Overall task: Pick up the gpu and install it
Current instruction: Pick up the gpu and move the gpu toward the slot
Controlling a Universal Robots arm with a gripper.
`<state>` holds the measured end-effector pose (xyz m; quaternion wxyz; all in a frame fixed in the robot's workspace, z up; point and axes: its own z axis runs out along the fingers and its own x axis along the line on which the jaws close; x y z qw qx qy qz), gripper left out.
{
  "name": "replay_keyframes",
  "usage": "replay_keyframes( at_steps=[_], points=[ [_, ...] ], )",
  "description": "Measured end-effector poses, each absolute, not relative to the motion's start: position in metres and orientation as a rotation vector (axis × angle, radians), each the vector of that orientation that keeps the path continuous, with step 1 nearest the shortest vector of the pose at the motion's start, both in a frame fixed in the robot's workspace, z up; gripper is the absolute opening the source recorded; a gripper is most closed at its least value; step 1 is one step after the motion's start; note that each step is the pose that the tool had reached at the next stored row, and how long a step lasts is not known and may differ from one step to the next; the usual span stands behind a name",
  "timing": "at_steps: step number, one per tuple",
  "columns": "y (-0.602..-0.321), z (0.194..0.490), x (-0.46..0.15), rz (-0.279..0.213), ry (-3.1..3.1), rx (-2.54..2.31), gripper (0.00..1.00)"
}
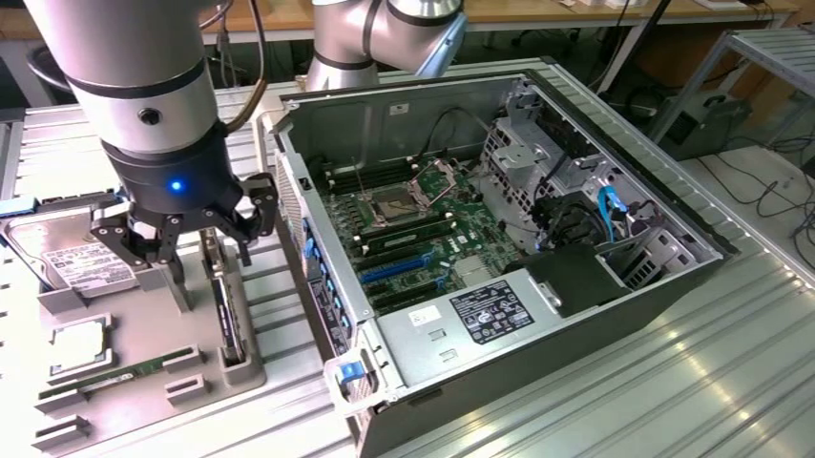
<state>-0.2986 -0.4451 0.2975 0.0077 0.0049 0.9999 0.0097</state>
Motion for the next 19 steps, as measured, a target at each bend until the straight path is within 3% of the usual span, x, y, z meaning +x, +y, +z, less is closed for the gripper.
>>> replay_keyframes(
  at_steps=[19],
  points=[
    [-0.445,0.282,-0.299,0.025,3.126,0.013,0.66]
  ],
)
